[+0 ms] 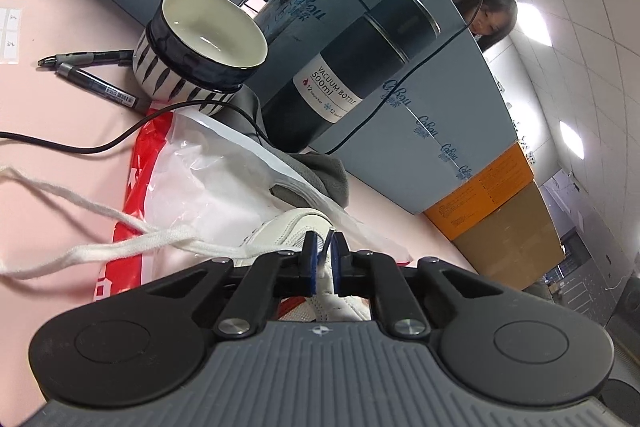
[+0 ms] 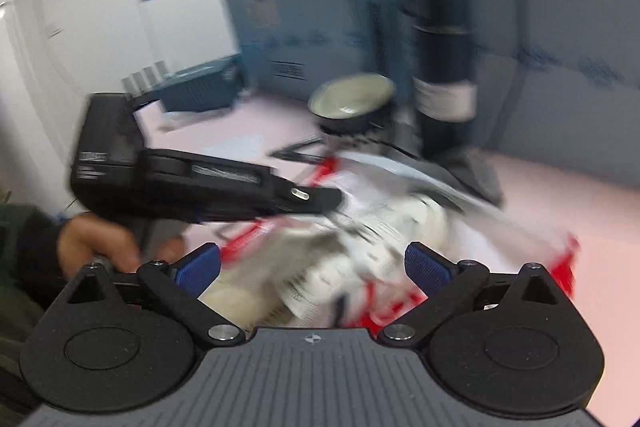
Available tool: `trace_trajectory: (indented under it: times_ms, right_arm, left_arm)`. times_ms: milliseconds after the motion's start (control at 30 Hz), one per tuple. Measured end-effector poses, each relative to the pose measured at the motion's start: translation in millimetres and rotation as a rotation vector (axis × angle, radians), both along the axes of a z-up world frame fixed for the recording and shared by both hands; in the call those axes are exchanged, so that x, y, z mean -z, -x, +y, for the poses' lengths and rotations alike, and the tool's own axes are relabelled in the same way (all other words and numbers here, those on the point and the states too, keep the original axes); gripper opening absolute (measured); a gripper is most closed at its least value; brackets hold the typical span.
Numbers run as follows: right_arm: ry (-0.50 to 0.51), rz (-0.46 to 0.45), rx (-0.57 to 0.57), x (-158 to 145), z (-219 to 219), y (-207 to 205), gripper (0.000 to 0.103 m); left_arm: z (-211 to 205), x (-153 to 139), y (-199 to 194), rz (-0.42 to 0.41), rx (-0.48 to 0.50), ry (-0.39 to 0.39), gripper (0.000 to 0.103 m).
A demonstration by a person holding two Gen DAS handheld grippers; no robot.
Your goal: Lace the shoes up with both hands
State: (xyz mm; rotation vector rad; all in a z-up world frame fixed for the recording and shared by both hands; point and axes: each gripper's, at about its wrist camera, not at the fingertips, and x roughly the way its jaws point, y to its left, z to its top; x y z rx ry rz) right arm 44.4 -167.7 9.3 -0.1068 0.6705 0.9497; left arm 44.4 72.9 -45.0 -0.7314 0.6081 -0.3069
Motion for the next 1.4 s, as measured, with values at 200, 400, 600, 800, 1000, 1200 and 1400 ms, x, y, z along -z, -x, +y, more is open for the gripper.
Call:
trace_trajectory:
  times_ms: [200, 400, 600, 800, 1000, 1200, 1400]
  right_arm:
    - [0.227, -0.059, -0.117, 8, 43, -6, 0.032]
    - [0.292, -0.105, -0.095, 10, 49, -5, 0.046]
    - [0.22, -0.041, -0.017, 9, 25, -2, 0.042]
    - [0.189, 0.039, 0.08, 15, 18, -7, 0.028]
    - [0.173, 0.08, 0.109, 26, 23, -11, 0.028]
    - [0.188, 0.073, 0.151, 42, 32, -7, 0.03]
    - [0.181, 0.072, 0.194, 47, 33, -5, 0.03]
  left_arm:
    - [2, 0, -2, 0.009, 0.011, -0.003, 0.006]
    - [0, 0, -4, 0.013, 0.04, -0.008, 0.007]
    - [-1, 0, -5, 0.009, 0.036, -0.014, 0.006]
    - [-1, 1, -7, 0.019, 0.048, -0.01, 0.006]
    - [0, 2, -10, 0.024, 0.069, -0.007, 0.003]
    - [7, 0, -10, 0.016, 0.072, 0.002, 0.002]
    - [13, -4, -6, 0.005, 0.052, -0.017, 0.002]
